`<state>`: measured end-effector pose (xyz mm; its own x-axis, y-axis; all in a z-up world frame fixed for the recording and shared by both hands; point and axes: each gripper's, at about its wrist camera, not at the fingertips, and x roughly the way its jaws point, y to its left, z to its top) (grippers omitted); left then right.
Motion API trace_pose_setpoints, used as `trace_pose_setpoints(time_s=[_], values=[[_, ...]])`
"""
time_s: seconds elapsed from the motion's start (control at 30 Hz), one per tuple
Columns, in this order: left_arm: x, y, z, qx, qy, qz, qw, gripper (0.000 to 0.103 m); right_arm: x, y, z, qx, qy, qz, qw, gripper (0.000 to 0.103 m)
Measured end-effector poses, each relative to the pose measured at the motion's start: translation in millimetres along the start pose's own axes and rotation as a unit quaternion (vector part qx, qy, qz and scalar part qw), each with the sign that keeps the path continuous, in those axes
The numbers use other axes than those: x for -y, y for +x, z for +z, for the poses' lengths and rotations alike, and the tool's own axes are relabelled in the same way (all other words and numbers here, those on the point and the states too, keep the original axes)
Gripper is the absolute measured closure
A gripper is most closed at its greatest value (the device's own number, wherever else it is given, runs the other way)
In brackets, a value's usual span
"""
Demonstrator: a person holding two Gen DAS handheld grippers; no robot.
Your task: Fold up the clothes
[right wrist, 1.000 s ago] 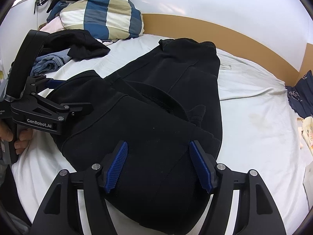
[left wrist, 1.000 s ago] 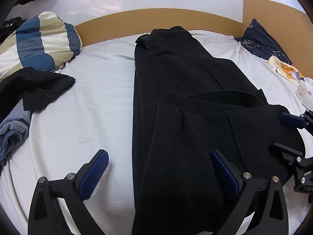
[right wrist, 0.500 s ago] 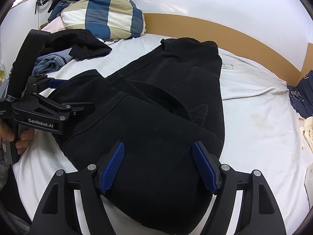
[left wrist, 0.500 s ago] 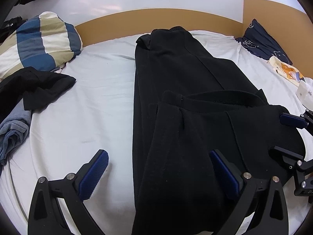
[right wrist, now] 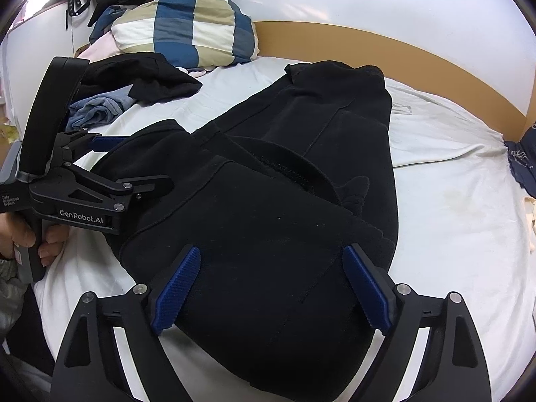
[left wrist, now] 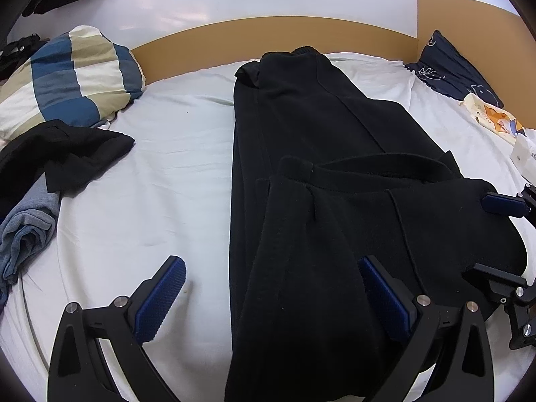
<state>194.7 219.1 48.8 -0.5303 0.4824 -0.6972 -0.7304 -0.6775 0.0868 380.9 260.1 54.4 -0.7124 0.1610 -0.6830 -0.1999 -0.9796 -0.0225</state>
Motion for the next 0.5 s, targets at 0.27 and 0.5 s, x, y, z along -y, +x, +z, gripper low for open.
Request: trace_pose_setpoints(time_s=[0.27, 0.5], values=[[8, -13, -1, 0.033, 0.015, 0.055, 0.9978, 0.0, 5, 2, 0, -0.003, 0.016, 0.038, 0.999, 0.0], [-11, -70, -7, 0.118, 0.054, 0.042, 0.9906, 0.0, 22, -1, -3, 0.009, 0.063, 0.091, 0.994, 0.0]])
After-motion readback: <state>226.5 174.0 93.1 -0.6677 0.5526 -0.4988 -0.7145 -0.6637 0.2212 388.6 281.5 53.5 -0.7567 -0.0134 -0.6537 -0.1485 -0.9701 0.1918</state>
